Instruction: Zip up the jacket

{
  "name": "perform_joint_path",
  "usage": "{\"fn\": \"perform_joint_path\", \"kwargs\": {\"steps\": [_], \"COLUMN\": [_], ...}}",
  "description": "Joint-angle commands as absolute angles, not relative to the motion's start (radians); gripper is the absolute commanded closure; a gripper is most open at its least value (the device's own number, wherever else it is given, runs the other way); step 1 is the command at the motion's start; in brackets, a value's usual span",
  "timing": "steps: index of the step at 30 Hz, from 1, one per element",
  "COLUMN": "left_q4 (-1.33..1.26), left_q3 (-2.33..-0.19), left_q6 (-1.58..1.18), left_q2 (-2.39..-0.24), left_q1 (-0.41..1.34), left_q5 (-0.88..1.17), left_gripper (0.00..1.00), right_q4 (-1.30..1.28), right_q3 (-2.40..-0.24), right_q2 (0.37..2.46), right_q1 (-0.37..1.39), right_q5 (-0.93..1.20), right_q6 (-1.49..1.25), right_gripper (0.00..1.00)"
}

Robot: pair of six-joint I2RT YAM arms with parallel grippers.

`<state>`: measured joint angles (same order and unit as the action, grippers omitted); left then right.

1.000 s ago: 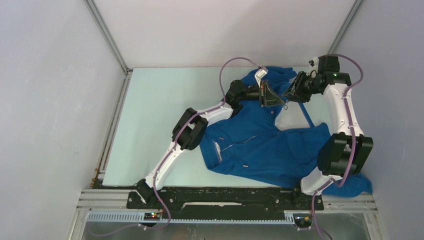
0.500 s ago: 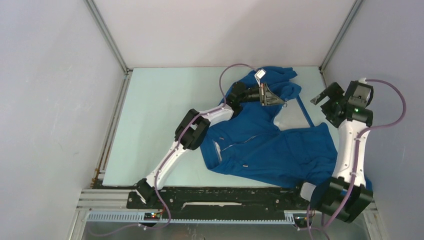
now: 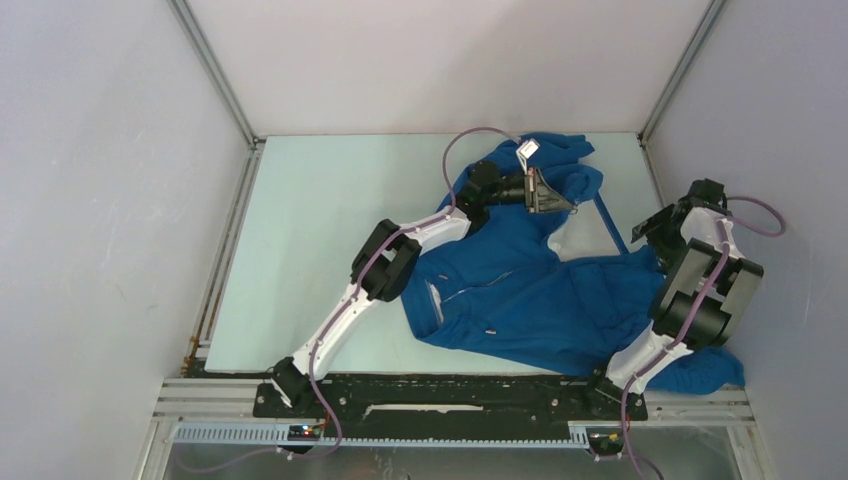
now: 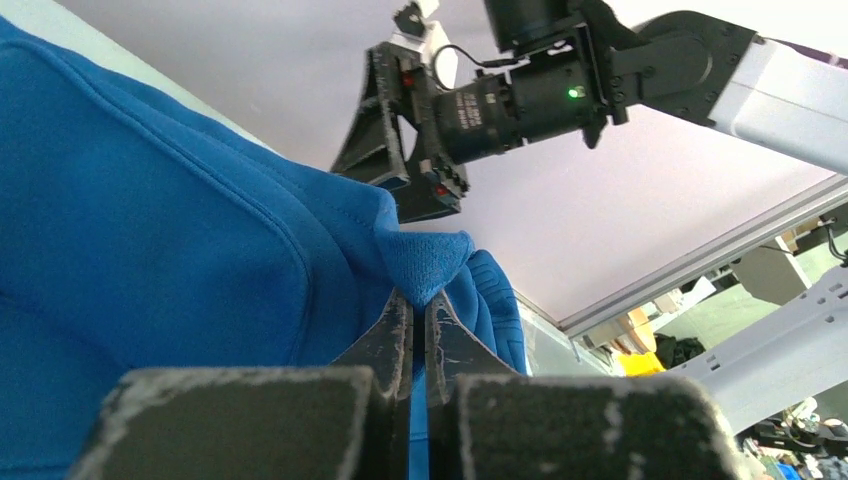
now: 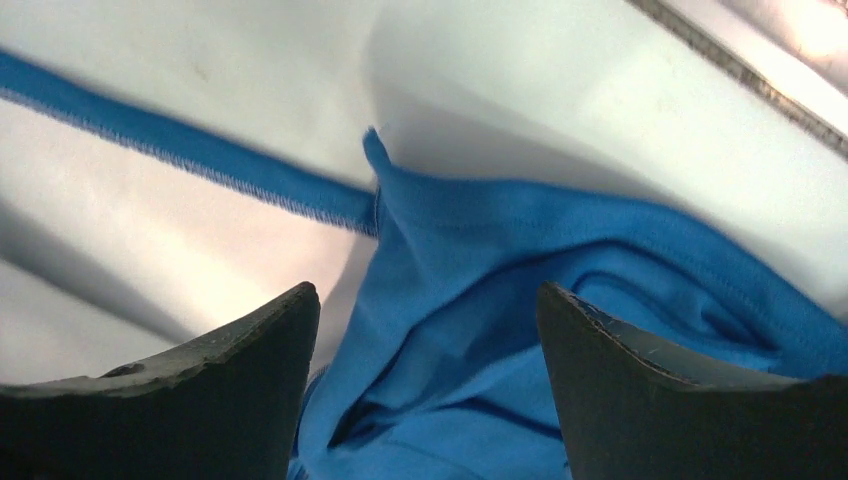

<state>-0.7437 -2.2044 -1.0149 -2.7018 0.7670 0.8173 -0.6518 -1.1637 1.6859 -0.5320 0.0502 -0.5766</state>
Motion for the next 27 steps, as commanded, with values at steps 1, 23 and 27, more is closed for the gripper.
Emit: {"fn": "perform_joint_path", "kwargs": {"steps": [1, 23, 27], "left_q4": [-0.721, -0.721, -0.718], "left_q3": [-2.288, -2.309, -2.318], "left_q6": [-0.961, -0.960, -0.964], "left_q2": [-2.690, -2.704, -2.708], "left_q1": [0.778, 0.778, 0.778], "left_q5": [0.820, 0.814, 0.814], "left_gripper": [1.00, 1.00, 1.00], "right_q4": [-0.529, -0.524, -0.497], "right_q3": [-1.244, -1.293, -1.277], "right_q2": [1.732, 1.759, 1.707], "right_q1": [-0.489, -0.377, -0.325], "right_q5": [-0.067, -0.053, -0.015], "right_q6": [-0.482, -0.333, -0.292], "right_gripper": [0.18, 0.73, 0.79]}}
